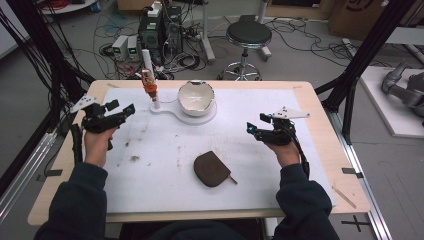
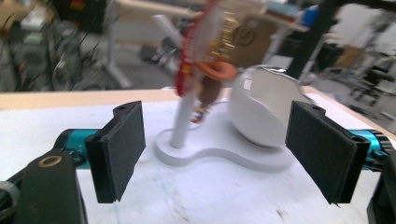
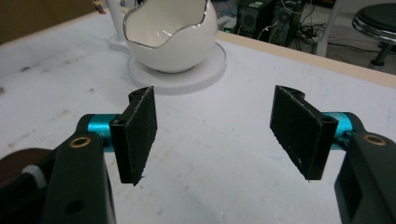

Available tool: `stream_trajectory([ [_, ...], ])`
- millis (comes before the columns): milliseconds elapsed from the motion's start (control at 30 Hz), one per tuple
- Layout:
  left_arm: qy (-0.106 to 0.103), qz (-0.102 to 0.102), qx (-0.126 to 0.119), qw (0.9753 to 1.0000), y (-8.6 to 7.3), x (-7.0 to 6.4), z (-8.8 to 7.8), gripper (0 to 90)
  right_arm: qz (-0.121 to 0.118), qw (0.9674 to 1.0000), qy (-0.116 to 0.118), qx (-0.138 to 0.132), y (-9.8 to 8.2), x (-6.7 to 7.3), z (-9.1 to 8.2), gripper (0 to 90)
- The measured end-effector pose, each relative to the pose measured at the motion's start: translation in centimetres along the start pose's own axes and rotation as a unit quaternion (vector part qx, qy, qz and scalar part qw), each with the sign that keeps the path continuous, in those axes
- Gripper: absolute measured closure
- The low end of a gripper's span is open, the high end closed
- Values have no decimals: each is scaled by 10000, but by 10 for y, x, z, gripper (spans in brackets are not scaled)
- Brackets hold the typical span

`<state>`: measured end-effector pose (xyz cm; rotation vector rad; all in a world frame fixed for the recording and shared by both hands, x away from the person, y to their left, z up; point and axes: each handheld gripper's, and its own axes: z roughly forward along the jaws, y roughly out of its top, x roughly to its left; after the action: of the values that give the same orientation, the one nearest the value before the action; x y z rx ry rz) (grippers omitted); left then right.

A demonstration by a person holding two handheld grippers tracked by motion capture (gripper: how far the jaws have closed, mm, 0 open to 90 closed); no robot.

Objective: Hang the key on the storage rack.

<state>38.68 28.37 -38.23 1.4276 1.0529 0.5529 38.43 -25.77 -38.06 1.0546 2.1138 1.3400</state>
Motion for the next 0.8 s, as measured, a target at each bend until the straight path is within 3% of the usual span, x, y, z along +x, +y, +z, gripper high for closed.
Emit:
stream_trajectory([
  [33,-116,133,-86,9998,-11,-4,-8,199,-36,10000,-18,32,-1,-1,1,312],
  [100,-226,419,-80,9988,-17,-8,-12,199,-60,9999,-71,98,-2,0,2,305],
  [133,-226,419,-80,9988,-17,-8,-12,199,-88,9998,-108,126,-2,0,3,301],
  [167,-360,604,-51,9975,-21,-12,-14,199,-122,9998,-132,127,-2,1,3,292],
  [200,-414,618,-33,9972,-24,-14,-15,199,-170,9996,-173,140,-2,1,3,283],
  [333,-492,483,34,9976,-35,-17,-15,195,-238,9988,-355,221,-3,0,4,249],
  [367,-498,363,91,9981,-38,-15,-12,182,-205,9988,-362,239,-4,0,4,247],
  [467,-492,298,74,9983,-39,-13,-11,174,-112,9988,-389,259,-5,-2,5,223],
  [567,-467,288,88,9985,-38,-13,-13,174,1,9987,-401,309,-6,-3,7,218],
  [667,-401,312,72,9987,-37,-14,-15,174,-45,9987,-376,352,-6,-1,9,218],
  [800,-469,287,78,9985,-36,-15,-10,175,-89,9988,-306,359,-7,3,7,218],
])
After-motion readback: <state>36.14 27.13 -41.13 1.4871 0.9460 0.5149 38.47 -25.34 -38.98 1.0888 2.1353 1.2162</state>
